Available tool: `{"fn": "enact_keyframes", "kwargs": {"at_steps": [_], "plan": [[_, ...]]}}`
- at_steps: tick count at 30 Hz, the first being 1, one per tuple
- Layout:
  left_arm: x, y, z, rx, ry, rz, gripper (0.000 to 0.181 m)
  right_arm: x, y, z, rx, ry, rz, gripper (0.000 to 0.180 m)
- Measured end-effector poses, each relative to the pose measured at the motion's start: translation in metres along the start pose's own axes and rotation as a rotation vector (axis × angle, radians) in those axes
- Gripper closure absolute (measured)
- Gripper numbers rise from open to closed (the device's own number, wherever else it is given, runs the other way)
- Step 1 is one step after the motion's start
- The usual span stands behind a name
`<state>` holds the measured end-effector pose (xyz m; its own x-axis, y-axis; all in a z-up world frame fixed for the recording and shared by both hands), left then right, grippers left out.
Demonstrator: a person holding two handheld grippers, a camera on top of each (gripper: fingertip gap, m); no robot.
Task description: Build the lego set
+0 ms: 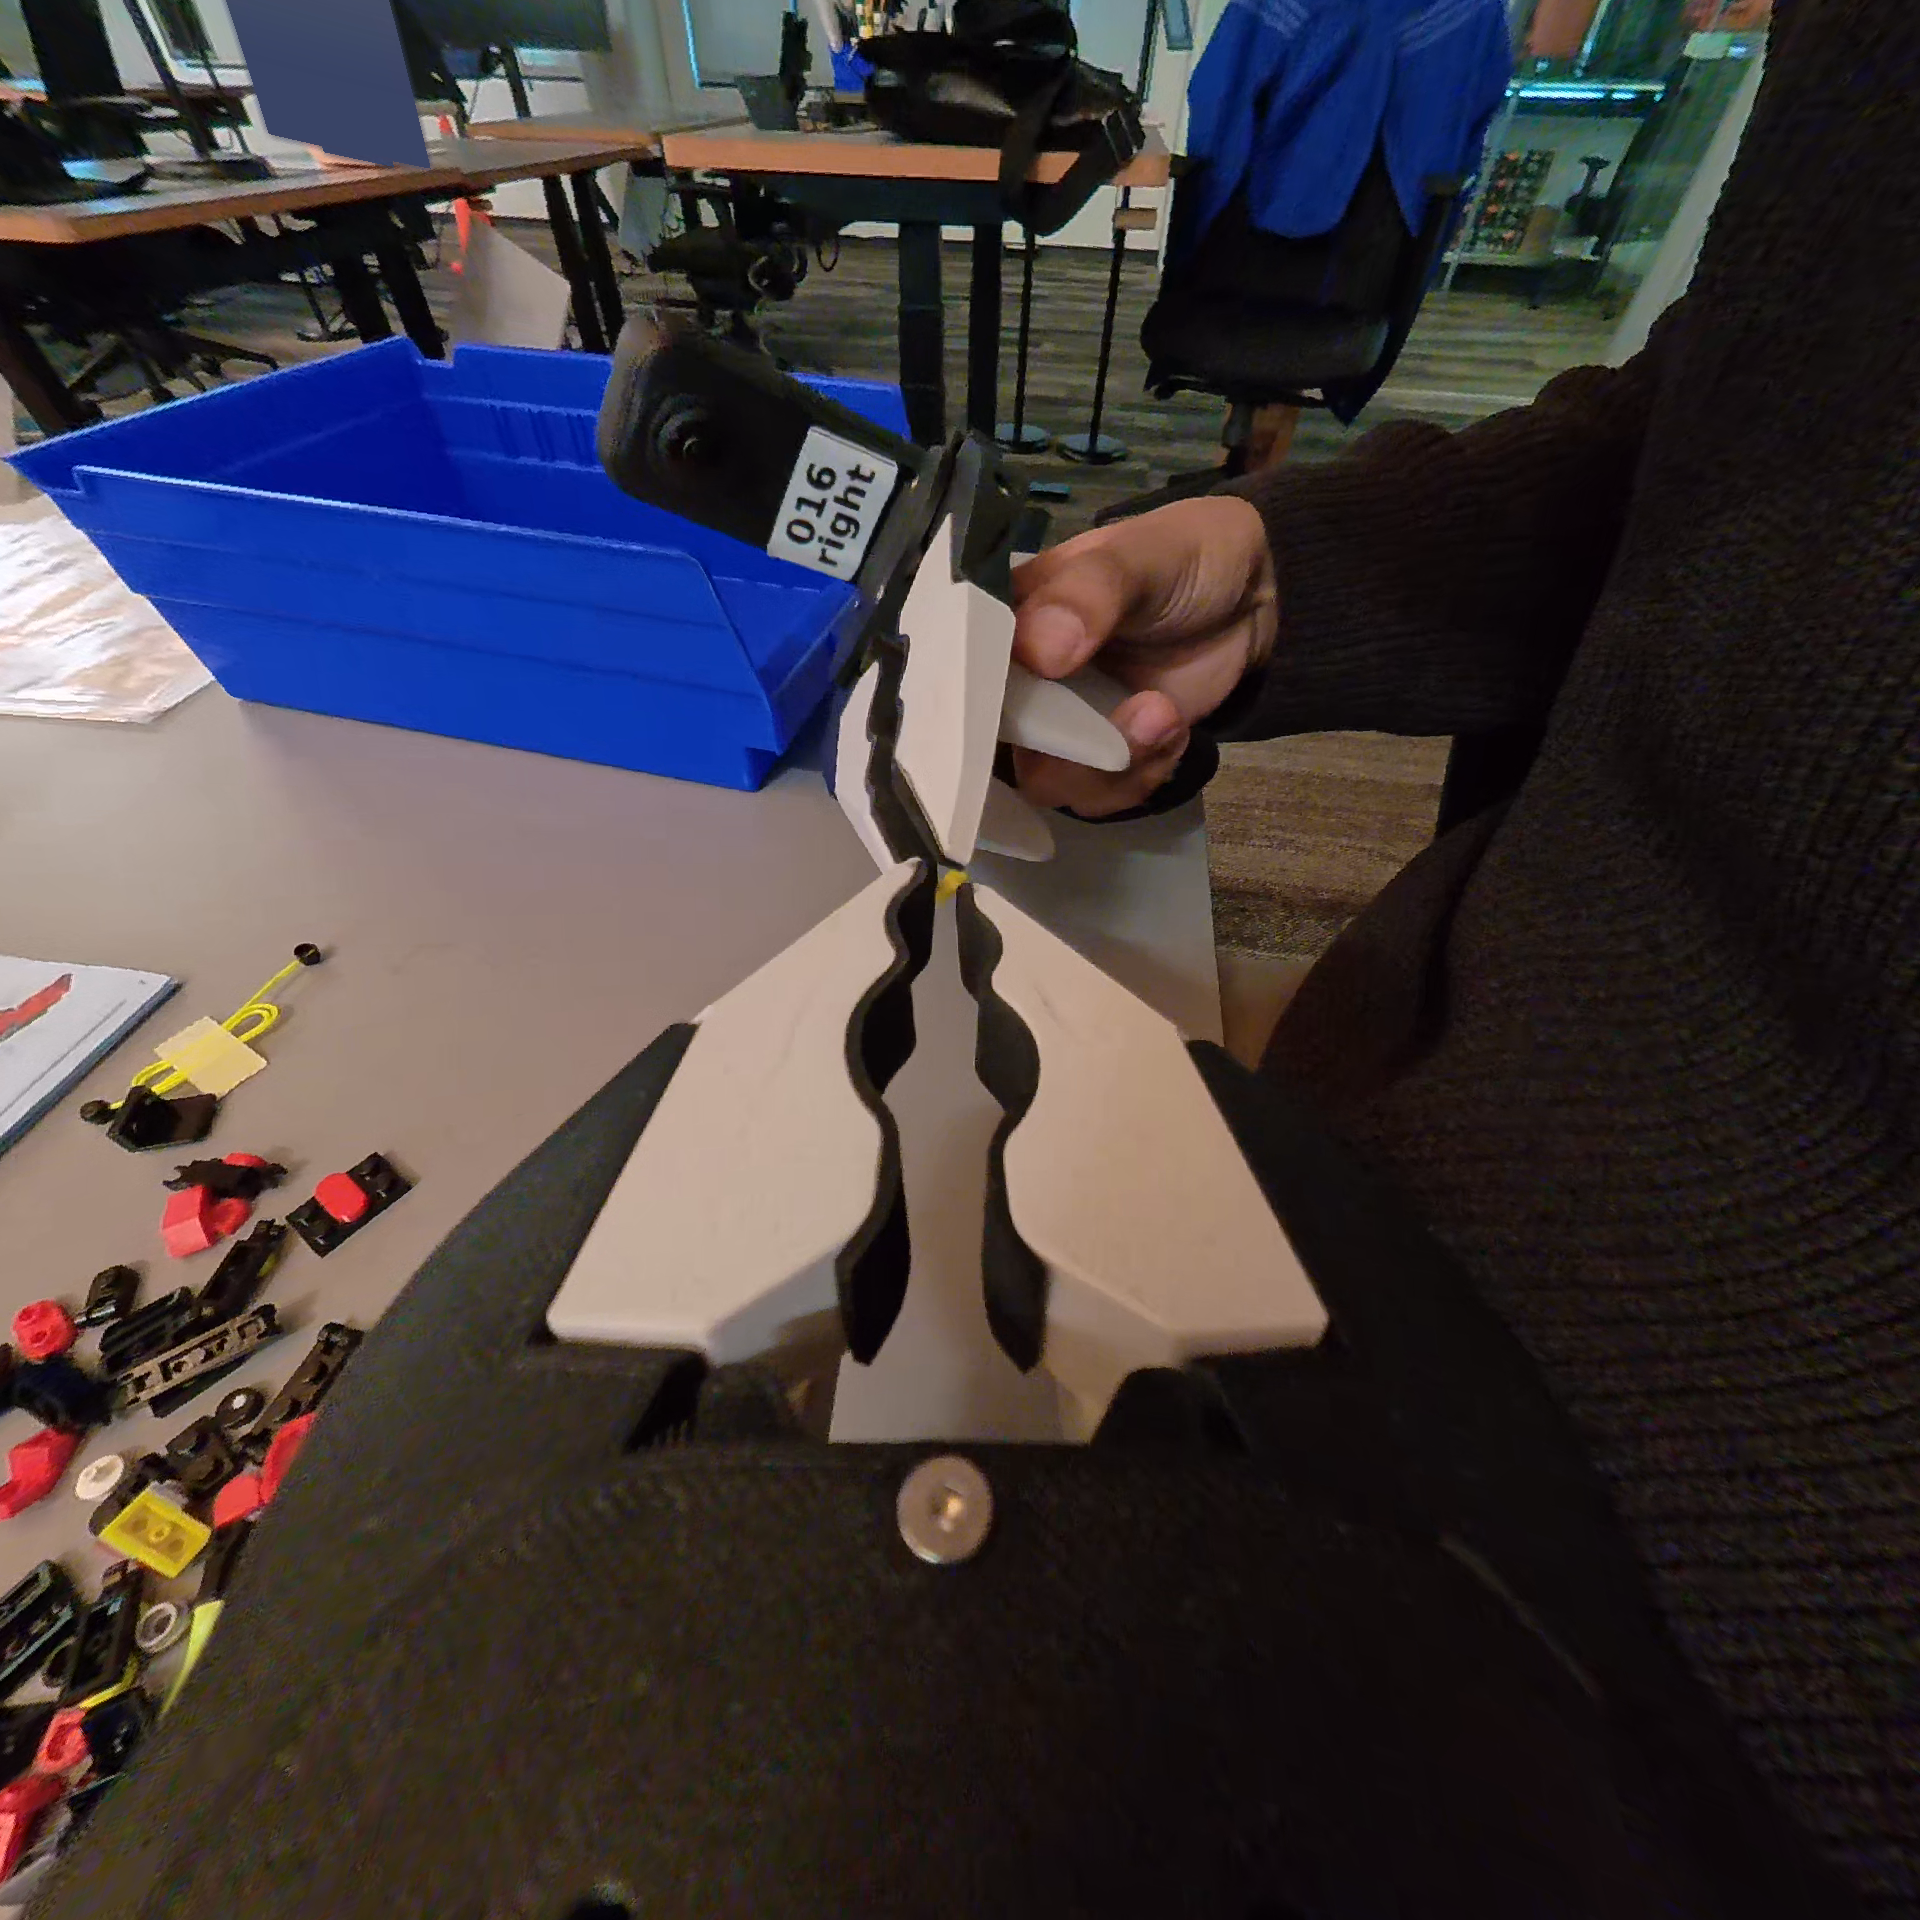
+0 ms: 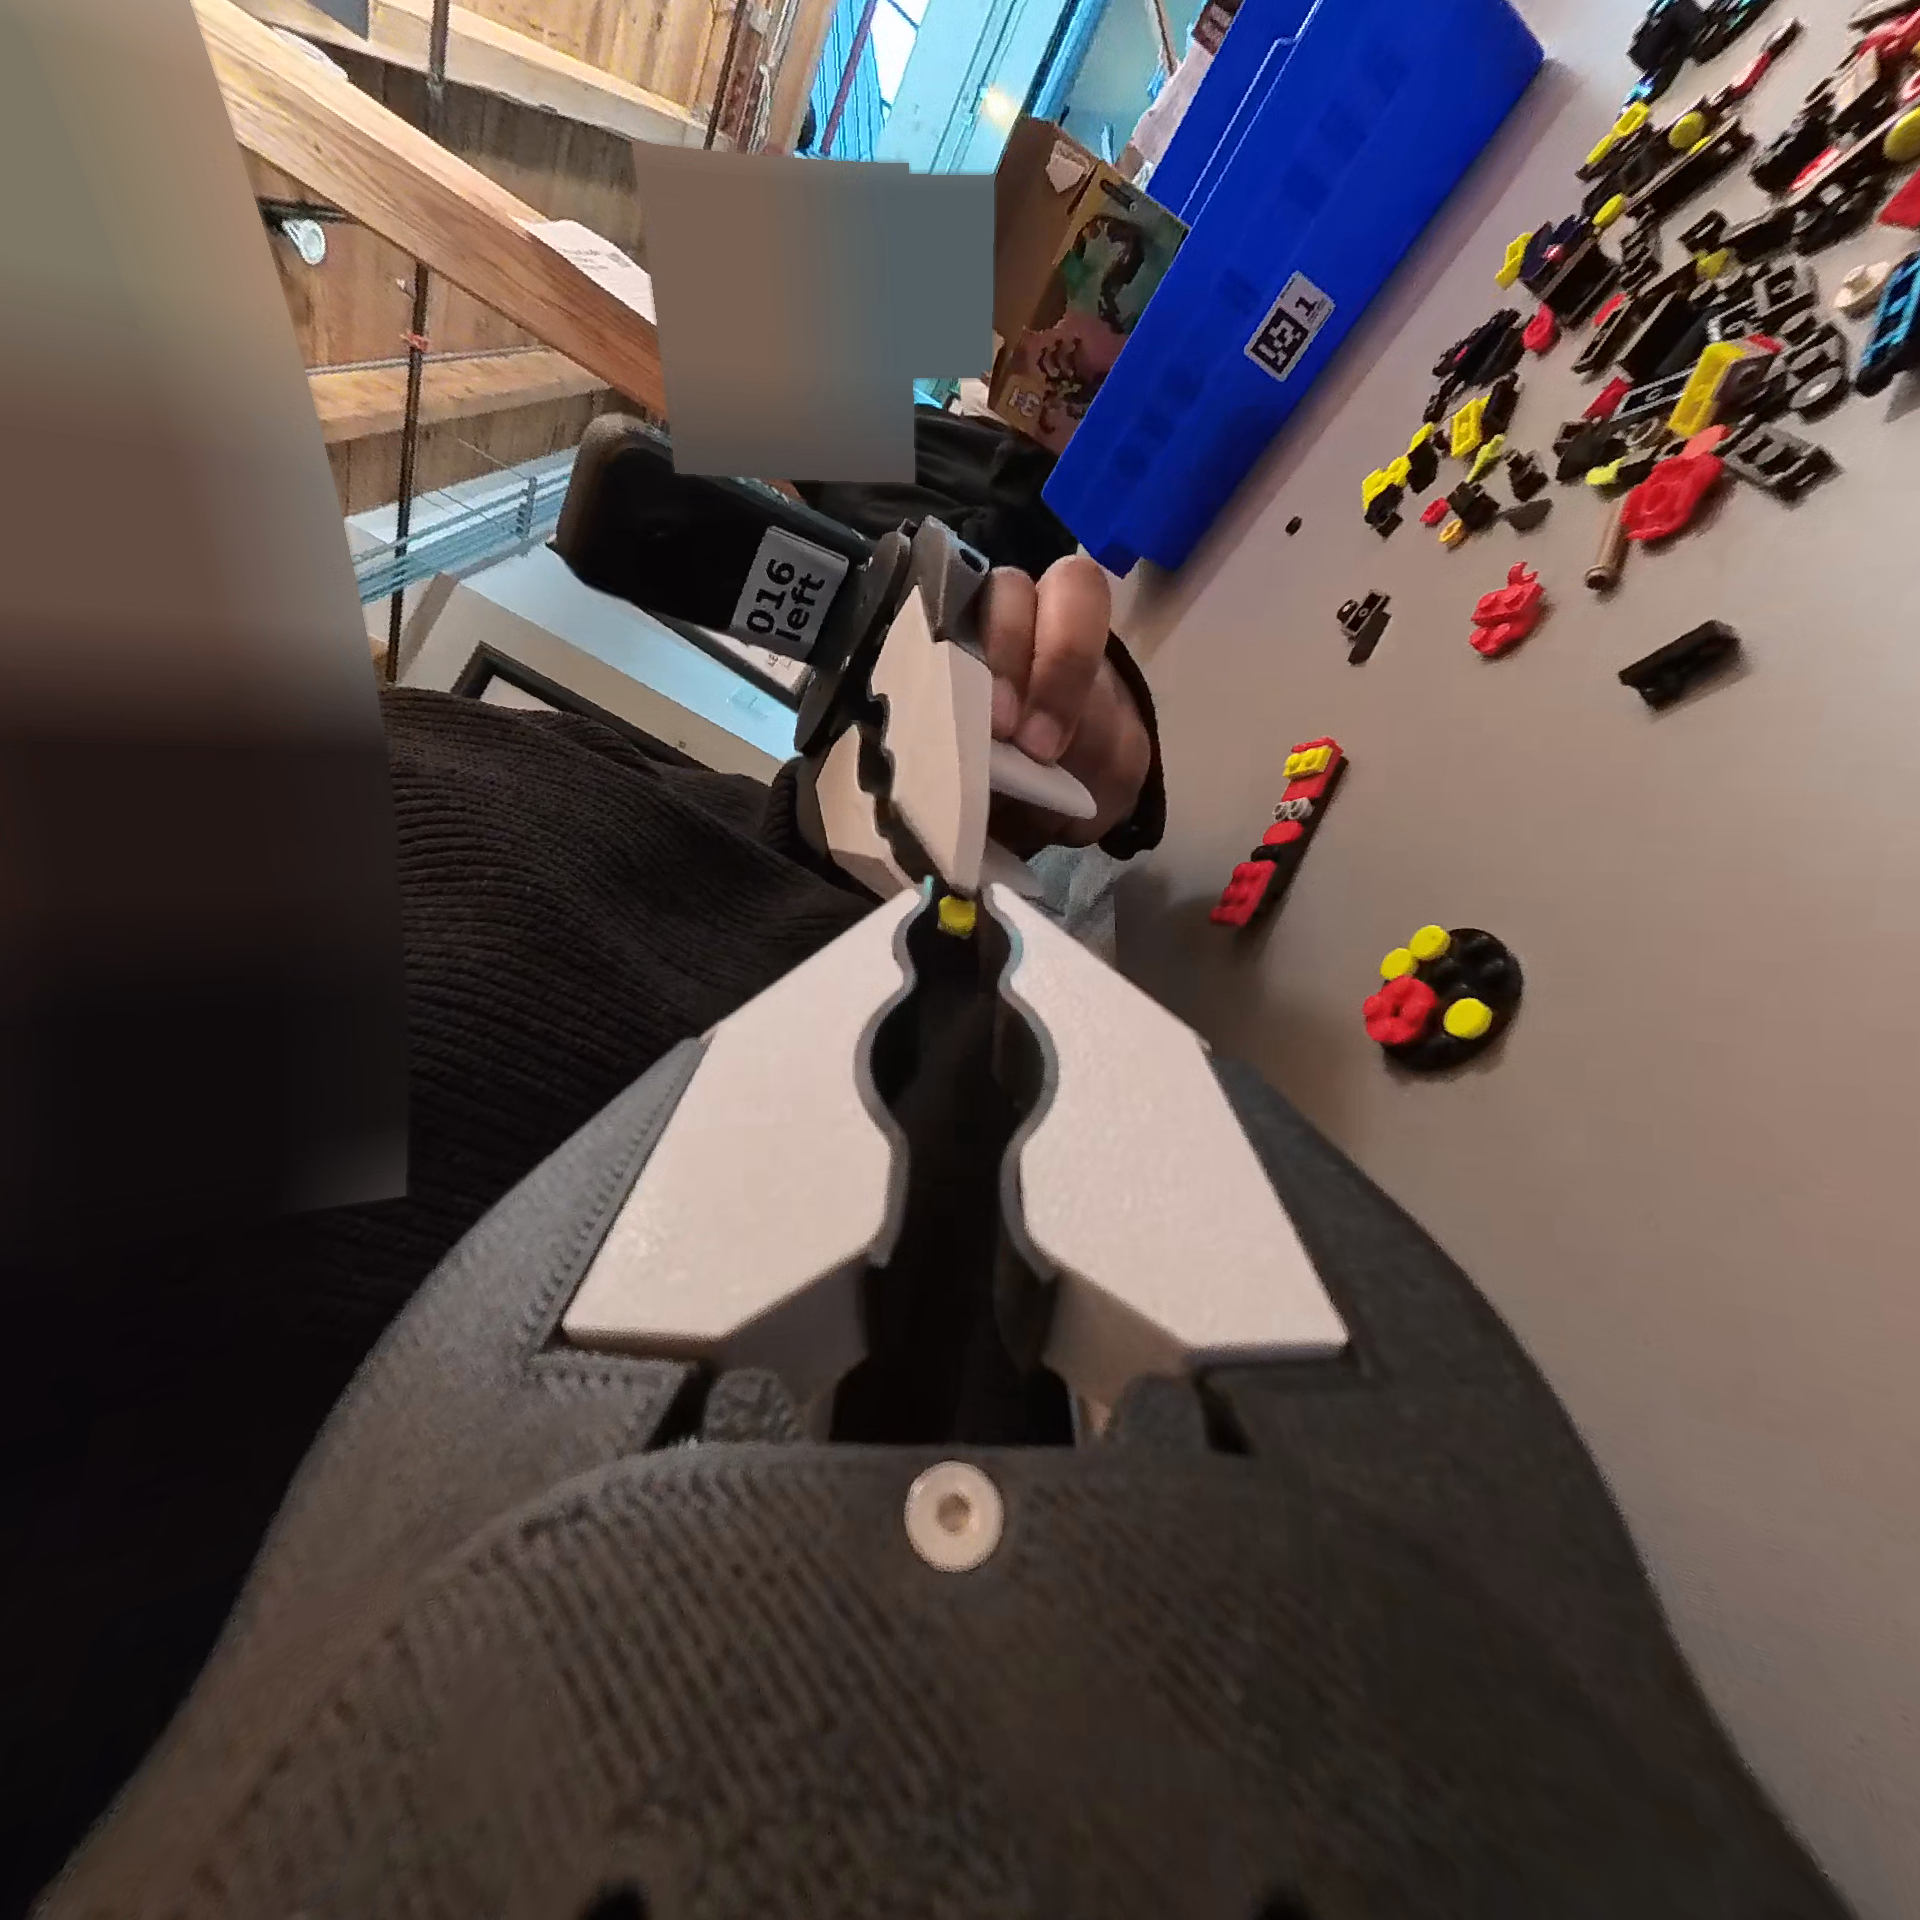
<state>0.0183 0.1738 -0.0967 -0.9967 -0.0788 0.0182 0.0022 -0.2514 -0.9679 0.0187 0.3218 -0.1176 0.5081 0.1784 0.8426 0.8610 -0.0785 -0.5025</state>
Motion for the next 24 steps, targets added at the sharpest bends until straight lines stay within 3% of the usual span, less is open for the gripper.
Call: {"fn": "enact_keyframes", "kwargs": {"at_steps": [4, 7, 10, 14, 16, 20, 24], "plan": [[0.005, 0.001, -0.001, 0.008, -0.001, 0.085, 0.18, 0.0, -0.004, 0.004, -0.038, 0.022, 0.02, 0.175], [0.016, 0.003, -0.003, 0.012, -0.011, 0.263, 0.181, 0.004, -0.011, 0.009, -0.059, 0.11, 0.125, 0.169], [0.033, 0.01, -0.003, -0.006, 0.008, 0.604, 0.181, 0.012, -0.016, 0.01, 0.029, 0.357, 0.422, 0.163], [0.046, 0.03, -0.006, -0.091, 0.18, 1.192, 0.181, 0.021, -0.011, -0.004, 0.228, 0.691, 0.849, 0.162], [0.046, 0.039, -0.009, -0.109, 0.225, 1.353, 0.181, 0.022, -0.006, -0.013, 0.322, 0.795, 1.0, 0.162], [0.04, 0.04, -0.014, -0.081, 0.257, 1.395, 0.181, 0.016, 0.003, -0.027, 0.482, 0.887, 1.124, 0.162], [0.037, 0.041, -0.015, -0.063, 0.264, 1.398, 0.181, 0.017, 0.004, -0.03, 0.492, 0.893, 1.141, 0.171]]}}
Point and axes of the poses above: each gripper's, where its closed fingertips meet, z back along the fingers, y out of its underside, x = y × z across the jaws, the point moved 8 cm from there along z, back along the fingers, and after that the axes turned 9 degrees about -y, right-handed, at the moved point
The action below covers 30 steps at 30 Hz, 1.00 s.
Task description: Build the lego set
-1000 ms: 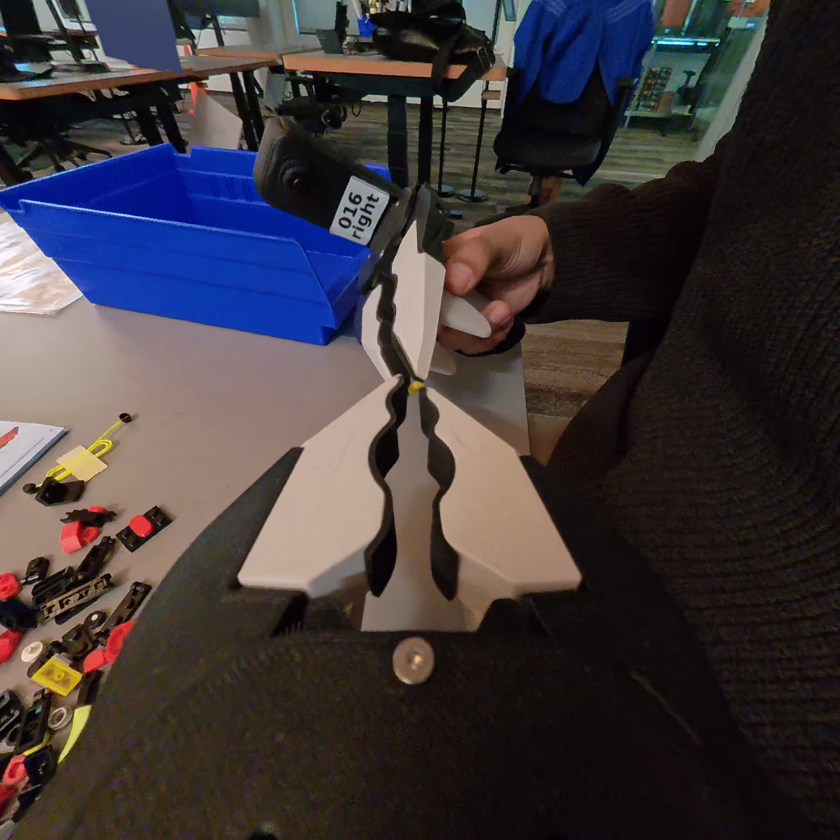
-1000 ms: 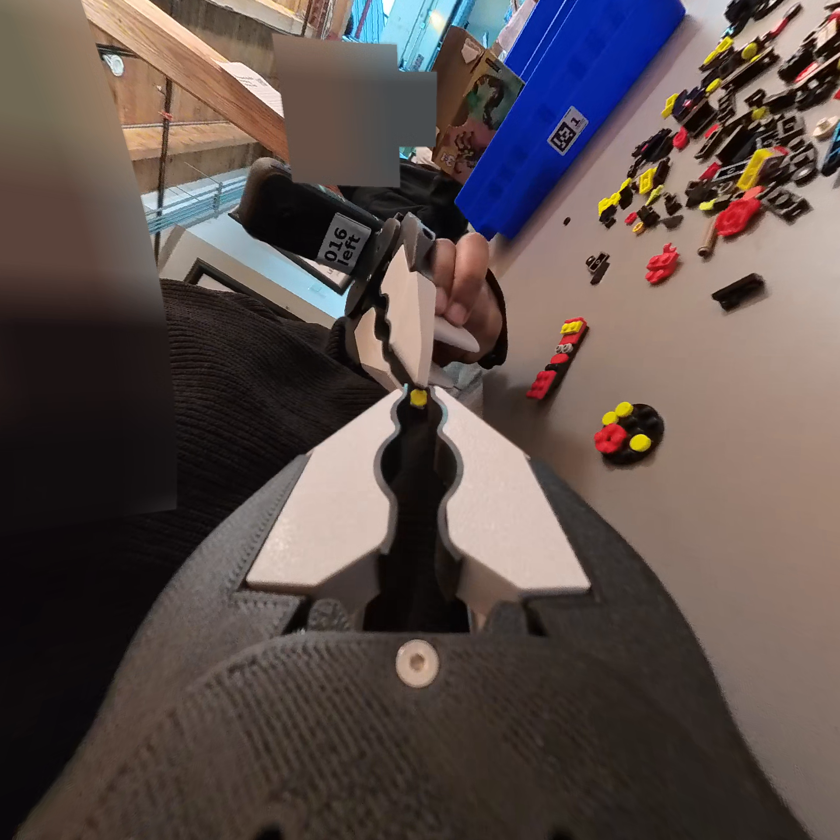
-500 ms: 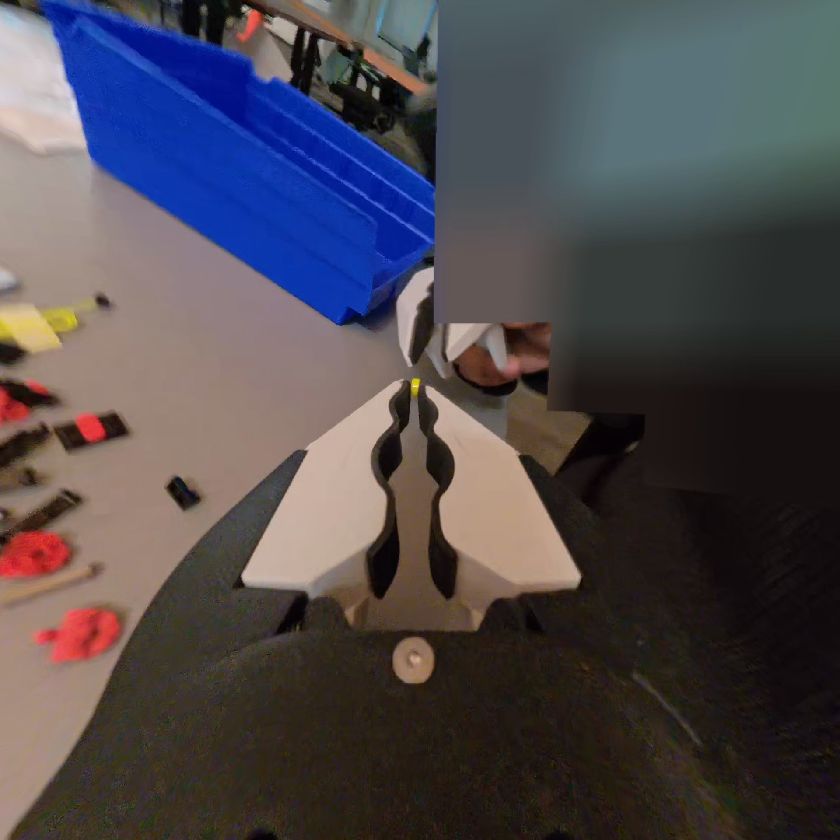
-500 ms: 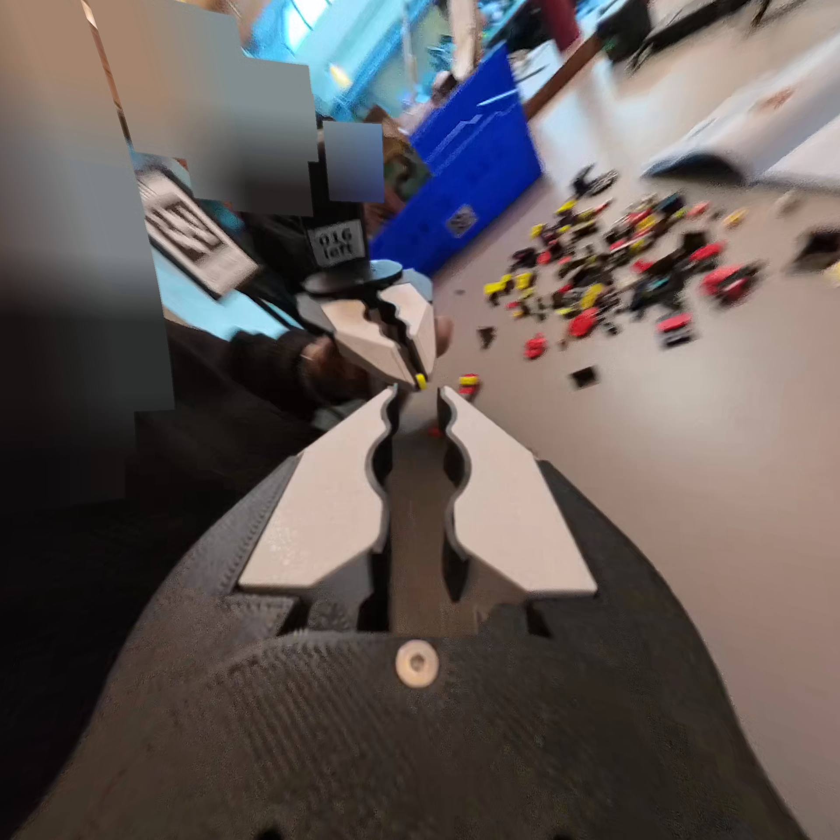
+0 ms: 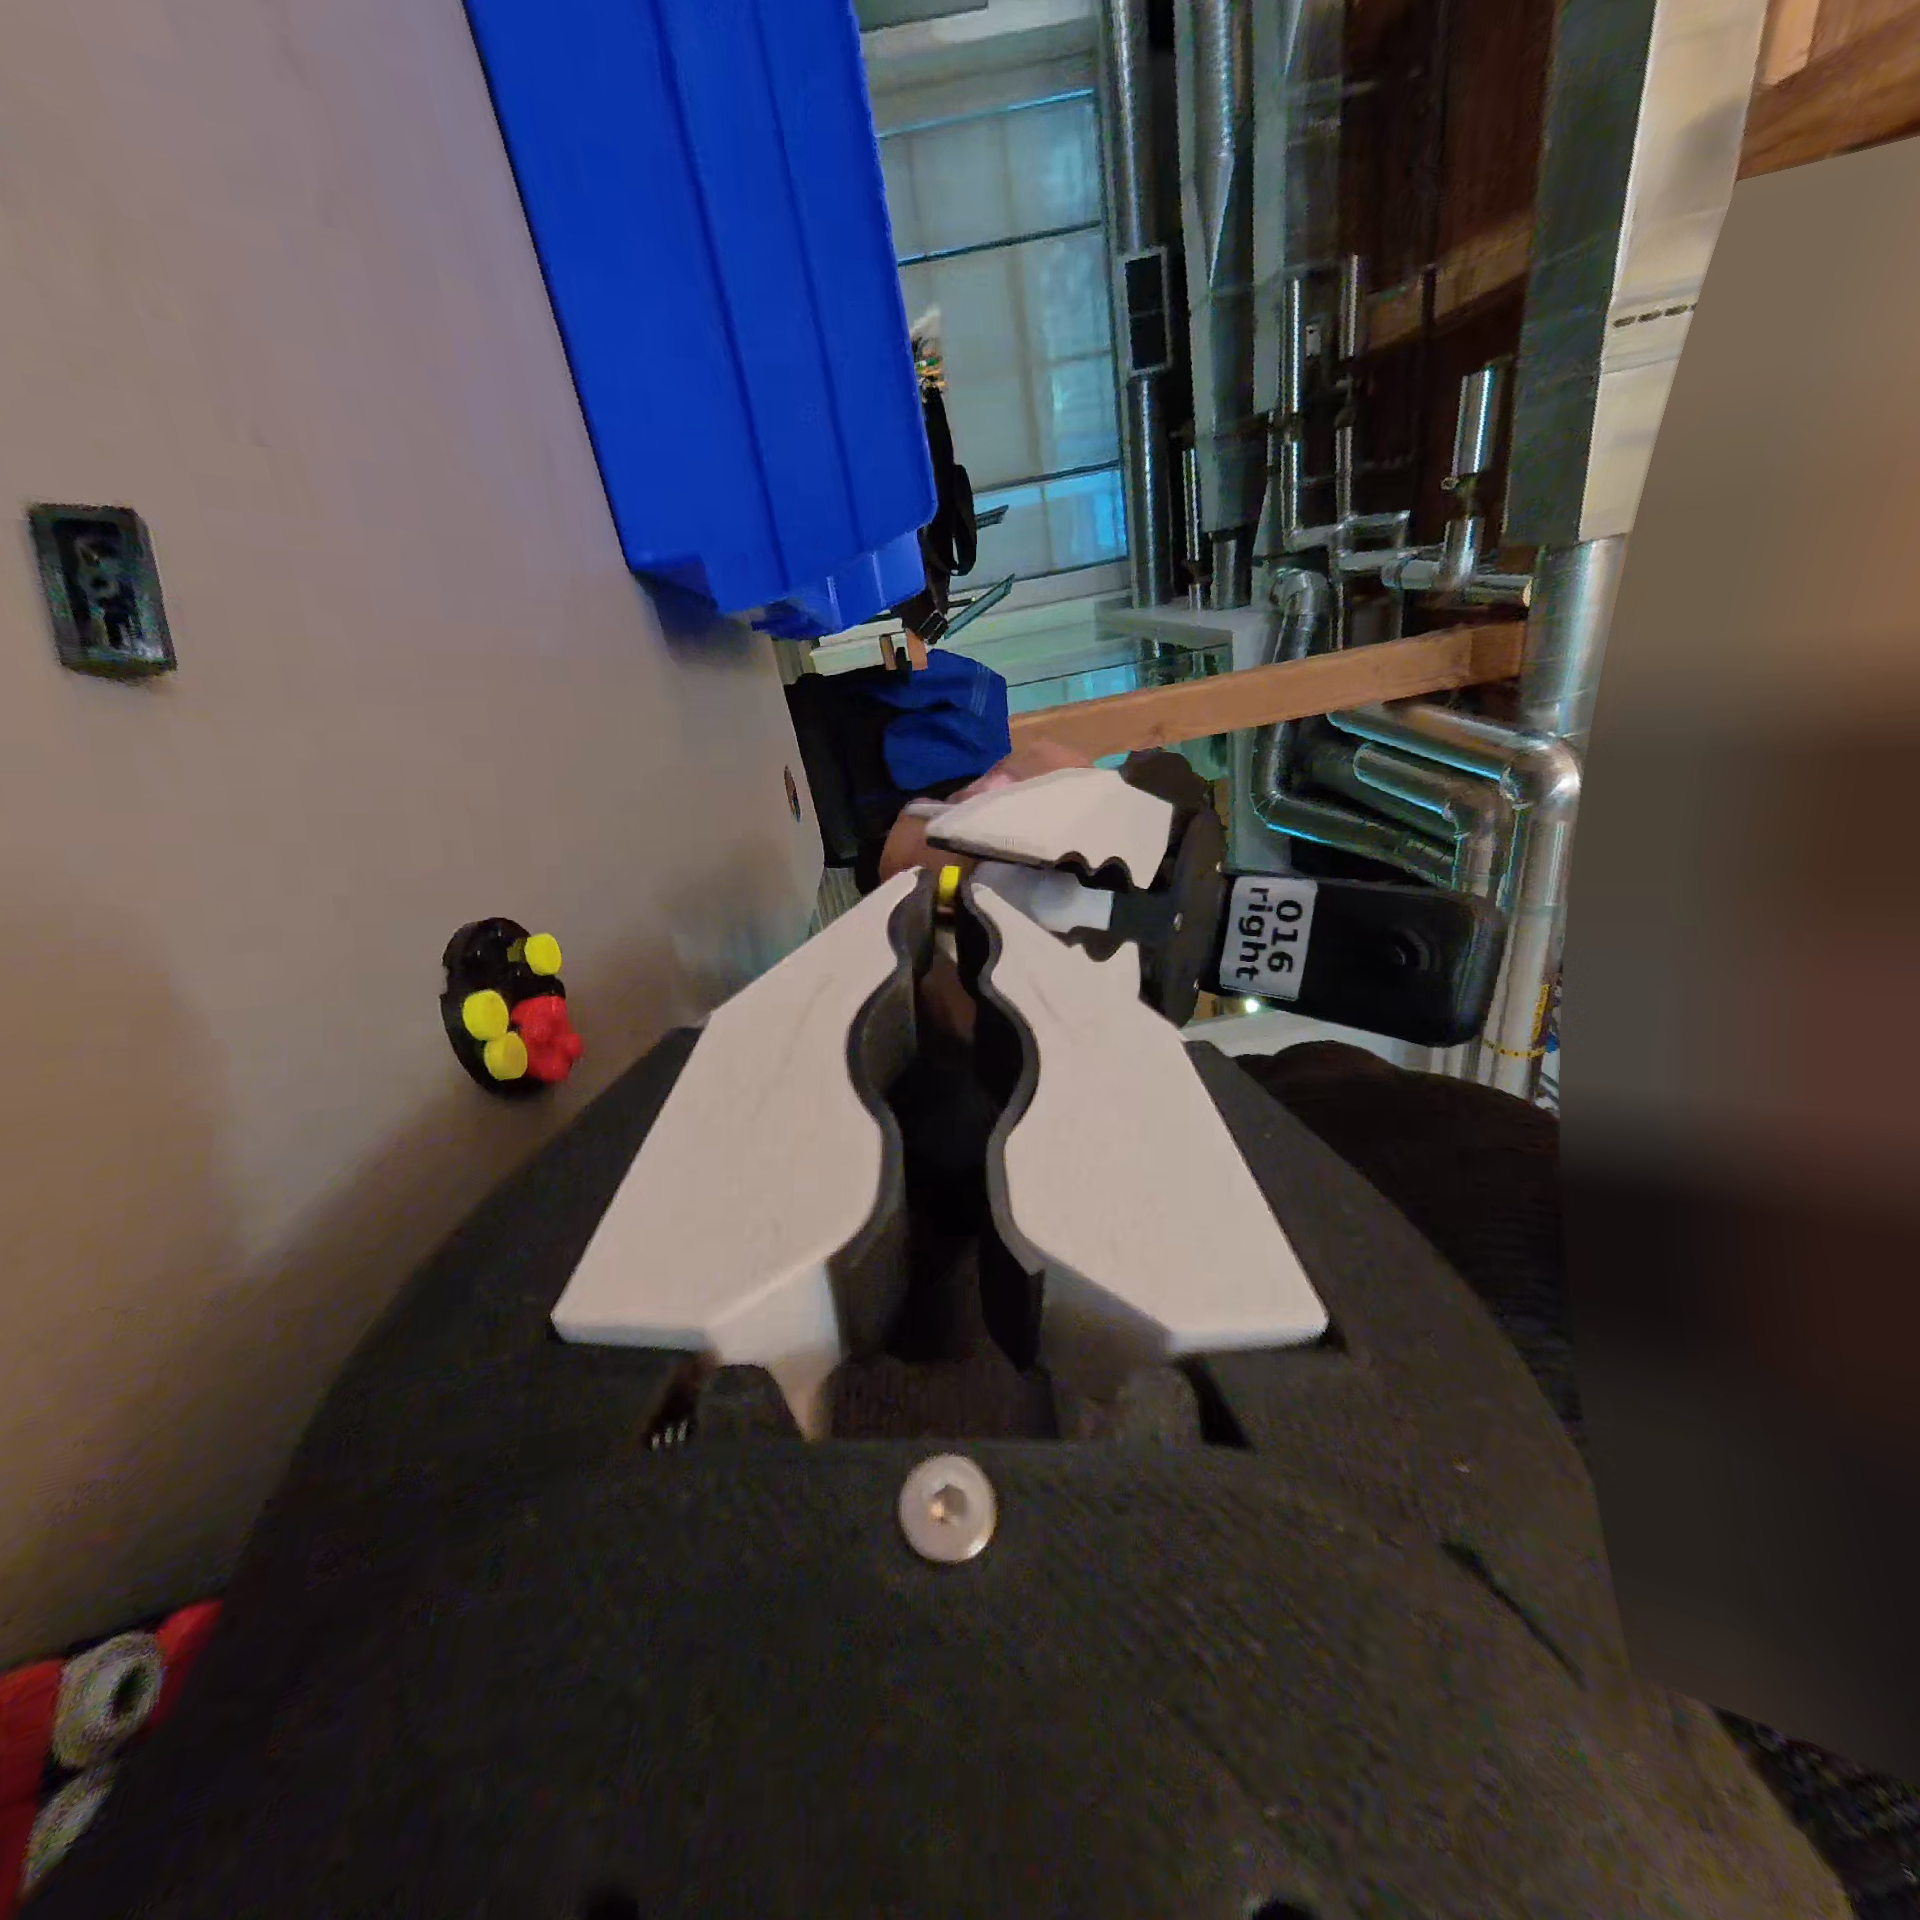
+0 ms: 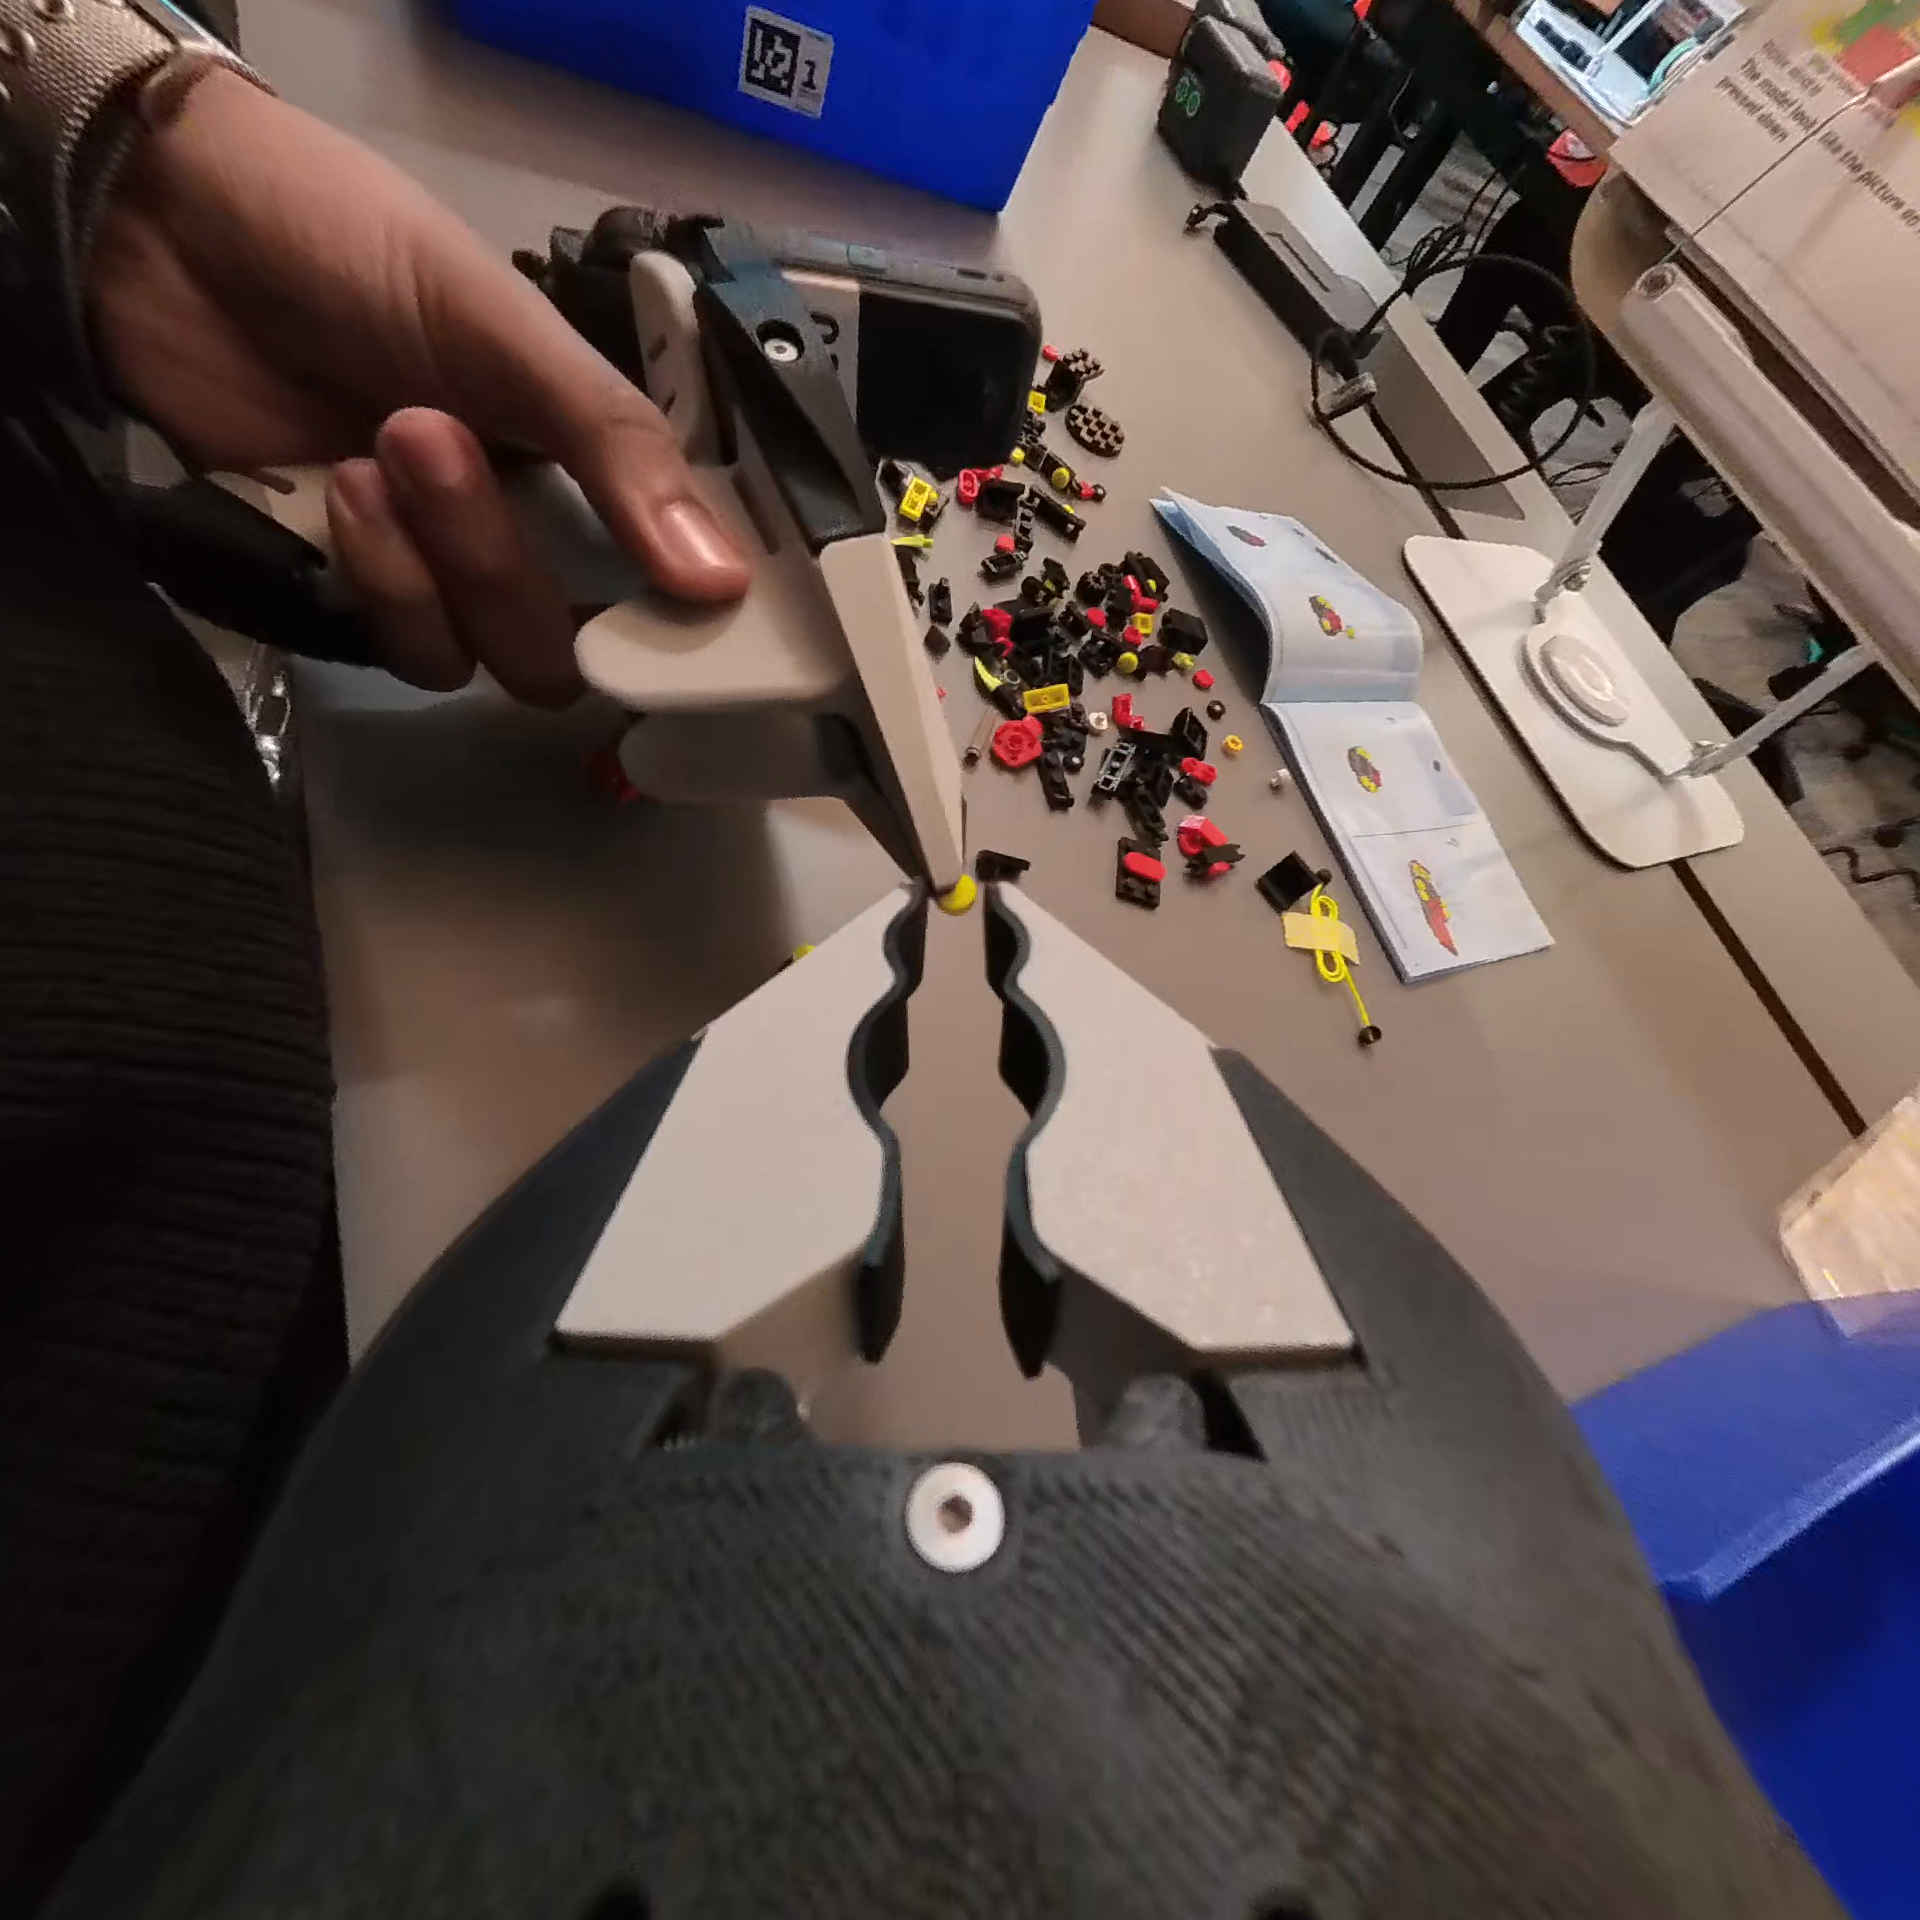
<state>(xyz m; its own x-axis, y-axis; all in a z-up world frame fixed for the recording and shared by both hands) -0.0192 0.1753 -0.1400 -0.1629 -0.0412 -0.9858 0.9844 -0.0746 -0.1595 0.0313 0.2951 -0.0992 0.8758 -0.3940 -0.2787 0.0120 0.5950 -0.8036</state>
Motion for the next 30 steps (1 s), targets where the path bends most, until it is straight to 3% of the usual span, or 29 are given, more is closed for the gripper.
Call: {"fn": "enact_keyframes", "kwargs": {"at_steps": [9, 11, 15, 20, 30], "plan": [[0.004, -0.002, 0.001, 0.009, -0.071, -0.037, 0.176, 0.001, 0.007, -0.003, 0.049, -0.034, -0.028, 0.174], [0.002, -0.007, 0.006, -0.019, -0.124, -0.113, 0.16, -0.004, 0.021, -0.008, 0.119, -0.055, -0.108, 0.174], [-0.004, -0.017, 0.015, -0.04, -0.267, -0.34, 0.162, -0.009, 0.056, -0.018, 0.289, -0.136, -0.298, 0.174], [-0.009, -0.017, 0.016, -0.023, -0.362, -0.513, 0.164, -0.013, 0.061, -0.018, 0.259, -0.175, -0.405, 0.166], [-0.004, -0.02, 0.019, -0.028, -0.321, -0.427, 0.167, -0.011, 0.061, -0.017, 0.304, -0.162, -0.349, 0.162]]}}
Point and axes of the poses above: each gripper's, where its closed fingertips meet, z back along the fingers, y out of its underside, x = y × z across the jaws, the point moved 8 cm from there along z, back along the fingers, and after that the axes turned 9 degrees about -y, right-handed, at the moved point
